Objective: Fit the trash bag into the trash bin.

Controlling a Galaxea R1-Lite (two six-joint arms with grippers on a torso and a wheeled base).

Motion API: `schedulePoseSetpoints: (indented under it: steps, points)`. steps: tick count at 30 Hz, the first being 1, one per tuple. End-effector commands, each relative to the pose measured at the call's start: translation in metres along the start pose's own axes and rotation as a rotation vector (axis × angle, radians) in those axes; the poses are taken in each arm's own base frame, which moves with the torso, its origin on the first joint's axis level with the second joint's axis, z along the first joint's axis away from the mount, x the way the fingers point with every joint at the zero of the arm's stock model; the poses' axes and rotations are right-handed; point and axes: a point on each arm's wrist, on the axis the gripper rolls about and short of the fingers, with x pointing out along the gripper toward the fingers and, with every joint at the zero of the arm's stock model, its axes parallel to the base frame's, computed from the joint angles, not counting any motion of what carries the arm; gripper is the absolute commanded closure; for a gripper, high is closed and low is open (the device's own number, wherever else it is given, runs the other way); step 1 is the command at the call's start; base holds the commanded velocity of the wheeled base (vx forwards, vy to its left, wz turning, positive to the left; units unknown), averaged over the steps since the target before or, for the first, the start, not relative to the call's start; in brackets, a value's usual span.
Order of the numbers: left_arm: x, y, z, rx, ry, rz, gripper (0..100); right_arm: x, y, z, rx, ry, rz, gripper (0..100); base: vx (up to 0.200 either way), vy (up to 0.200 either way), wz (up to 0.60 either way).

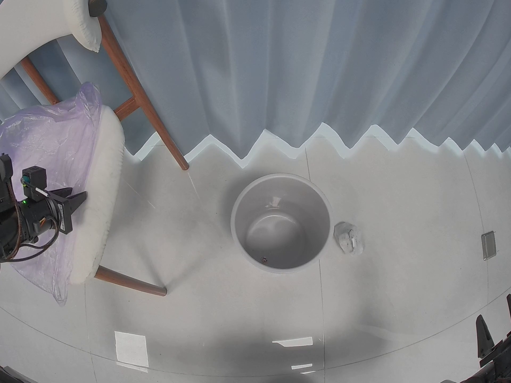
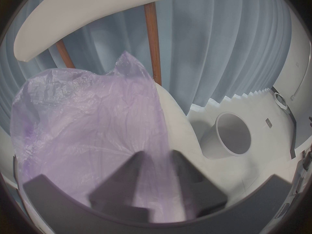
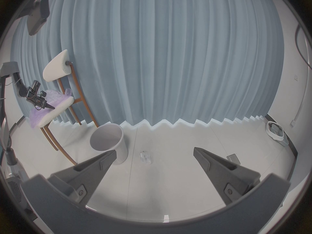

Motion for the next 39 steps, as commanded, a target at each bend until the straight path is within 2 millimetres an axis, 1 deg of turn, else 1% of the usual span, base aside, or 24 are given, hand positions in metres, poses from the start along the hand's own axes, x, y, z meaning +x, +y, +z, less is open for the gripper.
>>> schedulePoseSetpoints:
  steps: [1,3,7,8,13,15,16,18,23,28,30,32,34,35,37,39]
  points:
    - [0.001,-0.001,-0.004,-0.006,0.018,-0.004,100,0.0,0.0,-0.005,0.0,0.0,0.0,0,0.0,0.0,0.0]
    - [0.0,-0.001,-0.004,-0.005,0.017,-0.004,100,0.0,0.0,-0.005,0.0,0.0,0.0,0,0.0,0.0,0.0]
    - [-0.013,-0.007,0.002,-0.02,-0.026,-0.016,100,0.0,0.0,-0.005,0.0,0.0,0.0,0,0.0,0.0,0.0]
    - [-0.013,-0.007,0.002,-0.02,-0.026,-0.016,100,0.0,0.0,-0.005,0.0,0.0,0.0,0,0.0,0.0,0.0]
    - [-0.038,-0.038,0.022,-0.111,-0.14,-0.156,100,0.0,0.0,-0.005,0.0,0.0,0.0,0,0.0,0.0,0.0]
    - [-0.04,-0.04,0.023,-0.115,-0.146,-0.165,100,0.0,0.0,-0.005,0.0,0.0,0.0,0,0.0,0.0,0.0]
    - [-0.047,-0.053,0.03,-0.176,-0.174,-0.246,100,0.0,0.0,-0.005,0.0,0.0,0.0,0,0.0,0.0,0.0]
    - [-0.053,-0.06,0.034,-0.214,-0.191,-0.294,100,0.0,0.0,-0.005,0.0,0.0,0.0,0,0.0,0.0,0.0]
    - [-0.057,-0.07,0.037,-0.247,-0.198,-0.36,100,0.0,0.0,-0.005,0.0,0.0,0.0,0,0.0,0.0,0.0]
    - [-0.064,-0.086,0.048,-0.345,-0.208,-0.48,100,0.0,0.0,-0.005,0.0,0.0,0.0,0,0.0,0.0,0.0]
    - [-0.066,-0.089,0.05,-0.362,-0.211,-0.502,100,0.0,0.0,-0.005,0.0,0.0,0.0,0,0.0,0.0,0.0]
    - [-0.071,-0.096,0.057,-0.426,-0.209,-0.563,100,0.0,0.0,-0.005,0.001,0.0,0.0,0,0.0,0.0,0.0]
    - [-0.073,-0.099,0.063,-0.455,-0.218,-0.59,100,0.0,0.0,-0.005,0.003,0.0,0.0,0,0.0,0.0,0.0]
    - [-0.075,-0.101,0.07,-0.489,-0.237,-0.616,100,0.0,0.0,-0.005,0.003,0.0,0.0,0,0.0,0.0,0.0]
    - [-0.077,-0.103,0.077,-0.531,-0.259,-0.648,100,0.0,0.0,-0.005,0.003,0.0,0.0,0,0.0,0.0,0.0]
    - [-0.08,-0.111,0.083,-0.614,-0.278,-0.724,100,0.0,0.0,-0.005,0.003,0.0,0.0,0,0.0,0.0,0.0]
